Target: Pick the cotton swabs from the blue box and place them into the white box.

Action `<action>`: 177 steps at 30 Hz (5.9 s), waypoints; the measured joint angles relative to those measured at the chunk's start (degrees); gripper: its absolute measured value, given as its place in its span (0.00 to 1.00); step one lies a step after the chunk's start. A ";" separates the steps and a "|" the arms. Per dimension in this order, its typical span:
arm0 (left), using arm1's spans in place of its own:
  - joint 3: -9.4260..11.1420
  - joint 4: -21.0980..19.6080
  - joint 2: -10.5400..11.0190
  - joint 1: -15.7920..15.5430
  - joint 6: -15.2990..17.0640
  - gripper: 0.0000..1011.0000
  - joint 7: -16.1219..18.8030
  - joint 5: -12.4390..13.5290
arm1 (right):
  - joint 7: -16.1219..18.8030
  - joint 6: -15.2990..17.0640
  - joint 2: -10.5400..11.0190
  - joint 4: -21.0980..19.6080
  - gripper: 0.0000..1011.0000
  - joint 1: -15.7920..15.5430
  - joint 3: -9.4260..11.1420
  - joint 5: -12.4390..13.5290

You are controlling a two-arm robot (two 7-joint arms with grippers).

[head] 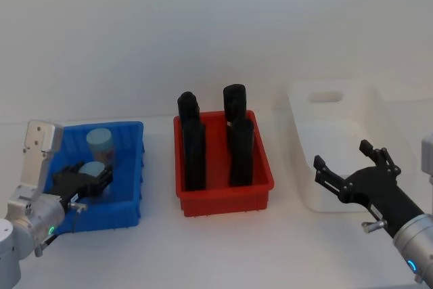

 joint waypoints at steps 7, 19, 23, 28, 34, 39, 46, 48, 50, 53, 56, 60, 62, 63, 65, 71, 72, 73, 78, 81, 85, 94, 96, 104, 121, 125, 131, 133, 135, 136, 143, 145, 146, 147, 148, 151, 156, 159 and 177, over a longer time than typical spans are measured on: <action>-0.37 -3.91 0.72 0.88 0.71 0.66 0.03 0.83 | 0.00 0.00 0.00 0.00 0.99 0.00 0.00 0.00; -1.08 -13.52 2.24 1.88 4.84 0.66 -2.56 2.04 | 0.00 0.00 0.00 0.00 0.99 0.00 0.00 0.00; -1.31 -17.24 2.81 2.05 7.19 0.66 -4.71 2.05 | 0.00 0.00 0.00 0.00 0.99 0.00 0.00 0.00; -1.52 -20.53 3.35 2.07 9.48 0.66 -7.19 1.59 | 0.00 0.00 0.00 0.00 0.99 0.00 0.00 0.00; -1.71 -24.08 4.01 1.84 12.08 0.66 -11.16 0.74 | 0.00 0.00 0.00 0.00 0.99 0.00 0.00 0.00; -1.75 -25.86 4.38 1.48 13.62 0.66 -14.48 0.06 | 0.00 0.00 0.00 0.00 0.99 0.00 0.00 0.00; -1.63 -27.53 4.66 0.64 15.03 0.66 -19.93 -0.90 | 0.00 0.00 0.00 0.00 0.99 0.00 0.00 0.00; -1.52 -27.90 4.71 0.33 15.39 0.66 -21.85 -1.20 | 0.00 0.00 0.00 0.00 0.99 0.00 0.00 0.00; -1.37 -28.20 4.71 -0.03 15.66 0.66 -23.58 -1.49 | 0.00 0.00 0.00 0.00 0.99 0.00 0.00 0.00; -1.16 -28.57 4.71 -0.46 16.01 0.66 -25.79 -1.91 | 0.00 0.00 0.00 0.00 0.99 0.00 0.00 0.00; -0.97 -28.93 4.68 -0.81 16.34 0.66 -27.52 -2.31 | 0.00 0.00 0.00 0.00 0.99 0.00 0.00 0.00; -0.81 -29.26 4.66 -1.14 16.65 0.66 -29.07 -2.62 | 0.24 0.00 -0.01 -0.01 0.99 0.00 0.00 -0.03; -0.75 -29.36 4.65 -1.24 16.76 0.66 -29.58 -2.74 | 0.58 0.00 -0.01 -0.04 0.99 0.02 -0.03 -0.11; -0.71 -29.46 4.64 -1.33 16.84 0.66 -30.03 -2.84 | 0.76 0.00 0.00 -0.06 0.99 0.03 -0.05 -0.17; -0.64 -29.57 4.63 -1.46 16.98 0.66 -30.61 -2.97 | 1.55 0.04 0.03 -0.12 0.99 0.10 -0.11 -0.35; -0.51 -29.80 4.60 -1.68 17.19 0.66 -31.73 -3.21 | 4.59 0.45 0.11 -0.37 0.99 0.57 -0.40 -0.97; -0.50 -29.82 4.59 -1.70 17.22 0.66 -31.83 -3.23 | 4.91 0.52 0.11 -0.39 0.99 0.67 -0.45 -1.03; -0.48 -29.86 4.59 -1.73 17.25 0.66 -32.02 -3.27 | 5.78 0.77 0.11 -0.46 0.99 0.87 -0.55 -1.21; -0.44 -29.94 4.57 -1.81 17.33 0.66 -32.41 -3.35 | 8.96 1.75 -0.10 -0.57 0.99 1.73 -0.96 -1.77; -0.41 -30.00 4.57 -1.87 17.40 0.66 -32.71 -3.42 | 11.15 2.54 -0.47 -0.57 0.99 2.62 -1.36 -2.36; -0.39 -30.04 4.57 -1.90 17.44 0.66 -32.92 -3.46 | 13.93 3.60 -1.08 -0.31 0.99 3.82 -1.96 -3.35; -0.34 -30.10 4.57 -1.95 17.49 0.66 -33.19 -3.52 | 20.94 6.10 -3.23 1.47 0.99 7.69 -3.68 -6.18; -0.34 -30.12 4.57 -1.96 17.51 0.66 -33.24 -3.54 | 22.31 6.62 -3.75 2.05 0.99 8.51 -4.09 -6.83; -0.34 -30.15 4.57 -2.00 17.54 0.66 -33.36 -3.58 | 25.34 7.98 -5.64 4.22 0.99 11.45 -5.29 -8.76; -0.34 -30.15 4.57 -2.00 17.53 0.66 -33.47 -3.58 | 27.12 8.80 -8.99 9.10 0.99 16.33 -6.81 -10.67; -0.34 -30.15 4.57 -2.00 17.53 0.66 -33.47 -3.57 | 27.69 8.70 -9.72 10.23 0.99 17.33 -7.14 -10.75; -0.34 -30.15 4.57 -2.00 17.53 0.66 -33.47 -3.57 | 28.59 8.40 -10.81 11.96 0.99 18.87 -7.71 -11.06; -0.34 -30.15 4.57 -2.00 17.53 0.66 -33.47 -3.57 | 28.79 8.30 -11.18 12.59 0.99 19.42 -7.90 -11.18; -0.34 -30.15 4.57 -2.00 17.53 0.66 -33.47 -3.57 | 28.92 8.23 -11.39 12.99 0.99 19.76 -7.99 -11.27; -0.34 -30.15 4.57 -2.00 17.53 0.66 -33.47 -3.57 | 29.04 8.19 -11.58 13.34 0.99 20.05 -8.10 -11.38; -0.34 -30.15 4.57 -2.00 17.53 0.66 -33.47 -3.57 | 29.20 8.13 -12.40 14.95 0.84 21.38 -8.46 -11.77; -0.34 -30.15 4.57 -2.00 17.52 0.66 -33.47 -3.57 | 29.20 8.13 -12.59 15.38 0.77 21.69 -8.57 -11.89; -0.34 -30.15 4.57 -2.00 17.52 0.66 -33.46 -3.57 | 29.20 8.12 -12.64 15.52 0.75 21.79 -8.60 -11.92; -0.34 -30.15 4.57 -2.00 17.52 0.66 -33.46 -3.57 | 29.20 8.12 -12.69 15.63 0.73 21.89 -8.62 -11.96; -0.34 -30.15 4.57 -2.00 17.52 0.66 -33.45 -3.57 | 29.20 8.12 -12.79 15.89 0.70 22.10 -8.68 -12.00; -0.35 -30.15 4.57 -2.00 17.52 0.66 -33.42 -3.56 | 29.20 8.13 -12.94 16.27 0.62 22.41 -8.78 -12.05; -0.35 -30.14 4.57 -2.00 17.52 0.72 -33.42 -3.58 | 29.10 8.17 -13.03 16.68 0.62 22.74 -8.87 -12.13; -0.34 -30.15 4.57 -2.00 17.52 0.82 -33.43 -3.58 | 29.02 8.19 -13.06 16.84 0.62 22.88 -8.92 -12.14; -0.34 -30.15 4.57 -2.00 17.53 0.99 -33.47 -3.58 | 26.42 8.32 -11.91 15.95 0.62 22.27 -8.44 -11.20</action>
